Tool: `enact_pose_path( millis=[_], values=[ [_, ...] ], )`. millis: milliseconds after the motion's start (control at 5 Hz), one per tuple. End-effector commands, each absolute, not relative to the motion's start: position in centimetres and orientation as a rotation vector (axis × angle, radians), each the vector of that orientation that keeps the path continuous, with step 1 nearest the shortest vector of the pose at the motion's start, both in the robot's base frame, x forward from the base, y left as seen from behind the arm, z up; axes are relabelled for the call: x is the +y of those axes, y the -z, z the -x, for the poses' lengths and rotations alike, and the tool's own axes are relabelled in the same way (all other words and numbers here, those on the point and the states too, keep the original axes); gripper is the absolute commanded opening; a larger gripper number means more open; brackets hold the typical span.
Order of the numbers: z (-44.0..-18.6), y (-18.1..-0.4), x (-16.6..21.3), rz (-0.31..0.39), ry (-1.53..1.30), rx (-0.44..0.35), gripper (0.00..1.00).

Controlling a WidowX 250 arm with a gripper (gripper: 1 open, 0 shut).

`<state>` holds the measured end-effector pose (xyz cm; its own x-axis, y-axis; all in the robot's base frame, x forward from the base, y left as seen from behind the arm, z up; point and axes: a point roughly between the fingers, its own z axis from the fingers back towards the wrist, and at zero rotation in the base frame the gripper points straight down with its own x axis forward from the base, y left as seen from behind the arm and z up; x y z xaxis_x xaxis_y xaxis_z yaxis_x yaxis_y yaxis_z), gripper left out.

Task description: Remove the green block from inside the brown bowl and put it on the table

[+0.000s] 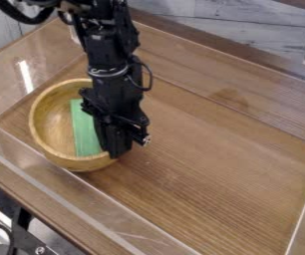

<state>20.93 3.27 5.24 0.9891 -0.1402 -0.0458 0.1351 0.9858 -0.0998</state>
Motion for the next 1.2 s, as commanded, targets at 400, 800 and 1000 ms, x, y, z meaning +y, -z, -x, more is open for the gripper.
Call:
enact_pose_path(
  millis=[400, 800, 1000],
  values=[
    [-20.7, -2.3, 3.4, 0.103, 0.131, 0.038, 0.00],
    [-22.1, -1.6, 2.7, 0.115, 0.161, 0.040, 0.00],
    [-22.0, -1.6, 2.4, 0.125, 0.148, 0.040, 0.00]
  ],
)
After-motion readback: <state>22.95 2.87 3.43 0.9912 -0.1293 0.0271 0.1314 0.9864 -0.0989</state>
